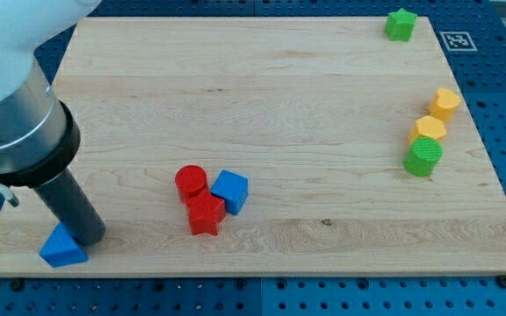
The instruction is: Slide the triangle to the bottom left
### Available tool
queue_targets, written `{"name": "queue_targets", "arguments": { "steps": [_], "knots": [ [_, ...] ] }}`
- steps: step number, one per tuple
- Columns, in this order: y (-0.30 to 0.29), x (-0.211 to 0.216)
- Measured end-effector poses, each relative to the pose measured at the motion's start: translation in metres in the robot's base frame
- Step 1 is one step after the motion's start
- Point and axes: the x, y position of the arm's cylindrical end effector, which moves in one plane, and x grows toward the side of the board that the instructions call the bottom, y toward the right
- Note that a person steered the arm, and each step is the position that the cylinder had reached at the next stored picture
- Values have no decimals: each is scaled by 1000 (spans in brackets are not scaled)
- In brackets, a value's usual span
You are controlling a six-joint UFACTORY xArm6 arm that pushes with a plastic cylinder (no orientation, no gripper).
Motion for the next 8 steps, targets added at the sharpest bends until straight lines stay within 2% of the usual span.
{"name": "queue_targets", "arguments": {
  "steps": [2, 3, 6, 8],
  "knots": [
    [45, 15],
    [42, 28],
    [15, 33],
    [-38, 32]
  ]
}}
